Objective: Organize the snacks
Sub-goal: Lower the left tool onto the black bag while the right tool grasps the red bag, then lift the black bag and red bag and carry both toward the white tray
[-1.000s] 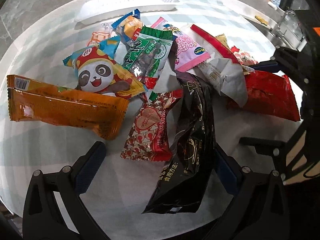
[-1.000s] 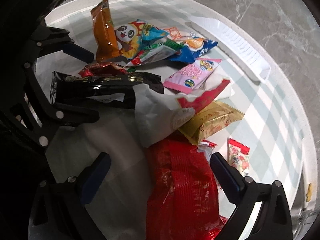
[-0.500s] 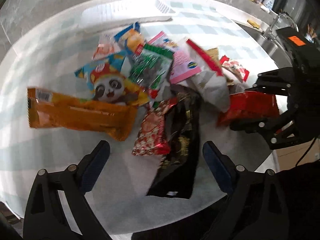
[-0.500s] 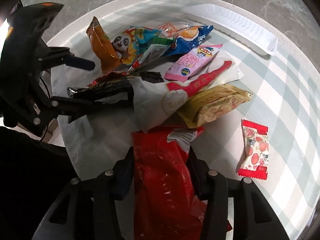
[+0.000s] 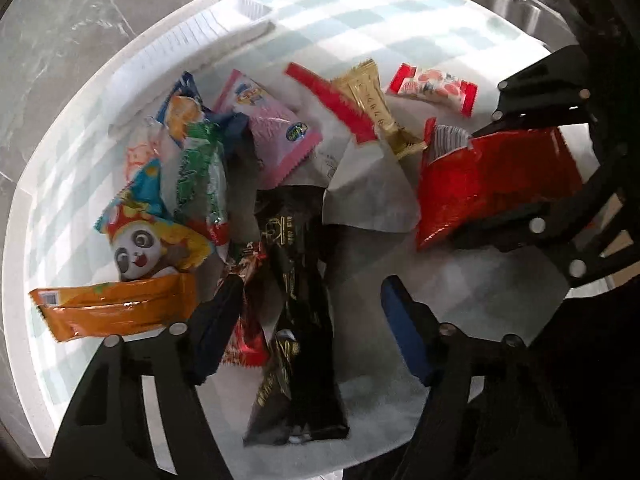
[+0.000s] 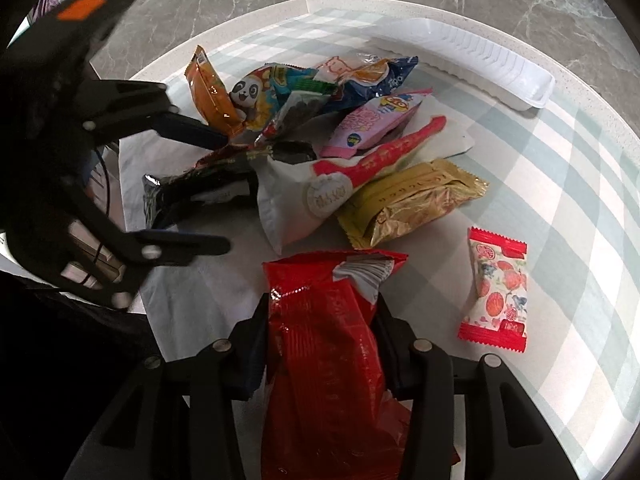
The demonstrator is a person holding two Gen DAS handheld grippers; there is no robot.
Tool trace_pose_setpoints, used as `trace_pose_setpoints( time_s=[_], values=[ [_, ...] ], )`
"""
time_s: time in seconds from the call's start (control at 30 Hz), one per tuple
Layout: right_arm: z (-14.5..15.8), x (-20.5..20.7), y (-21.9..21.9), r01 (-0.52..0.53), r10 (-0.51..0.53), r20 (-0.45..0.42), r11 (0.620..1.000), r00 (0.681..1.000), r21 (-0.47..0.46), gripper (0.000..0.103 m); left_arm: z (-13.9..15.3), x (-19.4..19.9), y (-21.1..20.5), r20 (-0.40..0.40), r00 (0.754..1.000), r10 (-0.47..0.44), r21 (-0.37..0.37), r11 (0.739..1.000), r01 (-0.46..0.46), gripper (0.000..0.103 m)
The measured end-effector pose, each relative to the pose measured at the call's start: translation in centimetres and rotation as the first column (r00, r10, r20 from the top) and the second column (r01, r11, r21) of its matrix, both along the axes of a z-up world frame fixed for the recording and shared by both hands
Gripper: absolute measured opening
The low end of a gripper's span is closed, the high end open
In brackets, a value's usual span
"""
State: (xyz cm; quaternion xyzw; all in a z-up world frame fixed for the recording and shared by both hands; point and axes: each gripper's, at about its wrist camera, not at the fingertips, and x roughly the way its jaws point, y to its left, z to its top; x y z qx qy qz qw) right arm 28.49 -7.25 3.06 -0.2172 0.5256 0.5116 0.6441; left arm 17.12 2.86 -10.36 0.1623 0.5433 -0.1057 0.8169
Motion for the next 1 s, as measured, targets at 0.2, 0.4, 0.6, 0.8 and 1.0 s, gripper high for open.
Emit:
trace_pose_setpoints(
  time_s=[0.2,0.4,0.6,0.8,1.0],
  values=[
    [0.0,-0.1,0.2,-0.020,0.020,0.011,1.000,1.000,0.004,0.050,-0.3,1.2,0.7,-0.009,1.000,-0.002,-0.072,0.997,0.002,0.056],
    [-0.4,-0.5,0.7,-0.026,0.026,0.015,1.000,1.000,0.014,0.050,-0.8,3.0,0.7,-0.049,0.999,-0.014,-0.158,0.987,0.007,0.032],
    [-0.5,1.1,-0.1,0.033,-0.028,-0.080,0.998,0.996,0.052,0.048,-0.6,3.9,1.9,-0.084,0.996,0.012,-0.225,0.974,-0.031,0.025],
    [-1.5,4.5,-2.0,0.176,-0.140,-0.296,0.979,0.945,0.099,0.046,0.5,3.6,3.6,-0.118,0.990,0.075,-0.351,0.929,-0.113,0.024],
    [-2.5,7.3,-5.0,0.354,-0.240,-0.527,0.927,0.815,0.126,0.046,2.1,3.3,5.6,-0.137,0.984,0.111,-0.469,0.868,-0.164,0.024]
  ],
)
